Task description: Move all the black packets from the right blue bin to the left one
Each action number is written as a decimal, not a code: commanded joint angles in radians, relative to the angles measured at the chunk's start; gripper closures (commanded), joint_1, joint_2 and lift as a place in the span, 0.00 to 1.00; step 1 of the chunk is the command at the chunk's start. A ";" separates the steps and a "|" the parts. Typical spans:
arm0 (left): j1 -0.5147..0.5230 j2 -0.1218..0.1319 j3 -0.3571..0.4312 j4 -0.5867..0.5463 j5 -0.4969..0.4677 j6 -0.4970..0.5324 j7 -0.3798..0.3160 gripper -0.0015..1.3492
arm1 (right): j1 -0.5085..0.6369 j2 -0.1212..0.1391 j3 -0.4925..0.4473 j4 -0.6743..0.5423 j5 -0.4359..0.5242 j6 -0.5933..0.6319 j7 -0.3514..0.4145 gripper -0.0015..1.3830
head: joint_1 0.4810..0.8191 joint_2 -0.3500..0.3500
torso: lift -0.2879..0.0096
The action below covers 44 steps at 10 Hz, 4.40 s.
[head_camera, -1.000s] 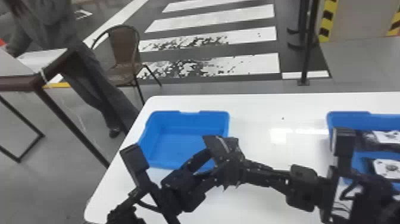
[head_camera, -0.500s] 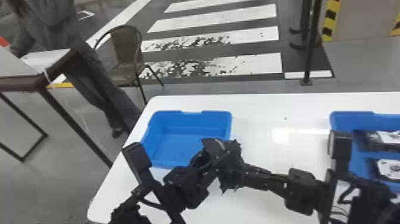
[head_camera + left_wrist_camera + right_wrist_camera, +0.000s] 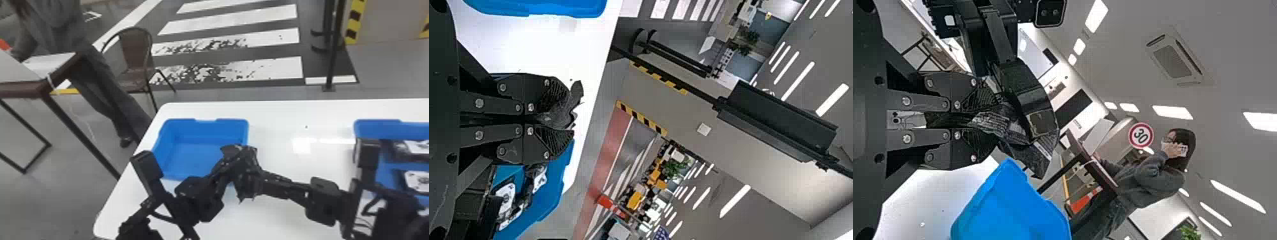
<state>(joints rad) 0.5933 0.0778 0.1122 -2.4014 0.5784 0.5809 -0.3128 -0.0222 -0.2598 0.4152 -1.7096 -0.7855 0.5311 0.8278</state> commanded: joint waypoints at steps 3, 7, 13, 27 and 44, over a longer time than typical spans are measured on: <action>0.008 -0.004 0.015 -0.005 0.010 -0.048 0.001 0.91 | 0.020 0.007 -0.056 0.008 -0.032 -0.060 -0.009 0.19 | 0.63 0.93 | 0.50; -0.009 -0.015 0.077 0.022 -0.066 -0.183 0.067 0.91 | 0.179 0.022 -0.246 -0.196 0.107 -0.026 -0.107 0.10 | 0.63 0.87 | 0.50; -0.404 0.020 0.115 0.658 -0.437 -0.601 0.169 0.65 | 0.201 0.025 -0.254 -0.216 0.101 -0.026 -0.107 0.11 | 0.63 1.00 | 0.50; 0.180 -0.013 0.013 -0.057 -0.162 -0.439 0.123 0.09 | -0.042 -0.010 -0.756 -0.034 0.825 0.190 -0.075 0.10 | 0.63 0.29 | 0.50; 0.143 -0.006 0.005 -0.010 -0.138 -0.380 0.084 0.09 | -0.174 0.048 -0.573 0.270 0.793 0.114 -0.188 0.11 | 0.63 0.36 | 0.50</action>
<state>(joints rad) 0.7363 0.0721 0.1170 -2.4125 0.4385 0.2012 -0.2286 -0.1993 -0.2125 -0.1571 -1.4393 0.0096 0.6434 0.6401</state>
